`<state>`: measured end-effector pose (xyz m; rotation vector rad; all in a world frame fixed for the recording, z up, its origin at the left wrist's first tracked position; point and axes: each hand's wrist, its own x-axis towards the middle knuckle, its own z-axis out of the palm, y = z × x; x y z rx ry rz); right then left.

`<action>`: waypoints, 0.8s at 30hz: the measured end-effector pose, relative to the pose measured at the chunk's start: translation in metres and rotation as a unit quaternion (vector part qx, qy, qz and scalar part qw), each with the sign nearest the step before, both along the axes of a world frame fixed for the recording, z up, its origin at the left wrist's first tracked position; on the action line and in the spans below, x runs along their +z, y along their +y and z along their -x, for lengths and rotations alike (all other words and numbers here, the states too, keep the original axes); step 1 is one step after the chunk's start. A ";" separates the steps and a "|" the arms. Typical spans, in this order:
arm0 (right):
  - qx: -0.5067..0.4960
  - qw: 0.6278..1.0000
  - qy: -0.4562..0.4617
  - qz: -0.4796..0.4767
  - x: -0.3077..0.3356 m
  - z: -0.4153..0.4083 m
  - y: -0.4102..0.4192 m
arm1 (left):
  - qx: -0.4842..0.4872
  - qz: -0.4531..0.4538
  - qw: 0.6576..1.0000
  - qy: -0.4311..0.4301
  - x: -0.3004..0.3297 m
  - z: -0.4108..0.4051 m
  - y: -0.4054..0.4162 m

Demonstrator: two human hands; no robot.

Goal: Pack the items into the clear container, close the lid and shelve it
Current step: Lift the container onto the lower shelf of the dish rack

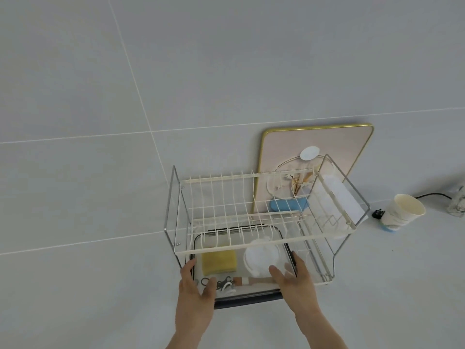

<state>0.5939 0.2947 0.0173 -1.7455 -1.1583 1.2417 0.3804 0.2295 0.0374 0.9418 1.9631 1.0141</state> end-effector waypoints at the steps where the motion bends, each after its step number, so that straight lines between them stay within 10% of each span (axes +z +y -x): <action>1: 0.008 0.999 -0.046 -0.023 0.001 0.001 -0.001 | -0.011 0.015 0.996 0.083 0.002 -0.002 -0.003; 4: 0.044 0.957 -0.226 -0.174 0.004 0.003 -0.011 | -0.044 -0.034 0.953 0.297 0.009 -0.009 -0.008; 8: 0.208 0.857 -0.331 -0.336 -0.006 0.003 -0.024 | -0.208 -0.095 0.901 0.369 0.004 -0.012 -0.005; 24: 0.287 0.811 -0.412 -0.300 -0.007 0.010 0.016 | -0.306 -0.037 0.840 0.448 -0.013 0.018 0.034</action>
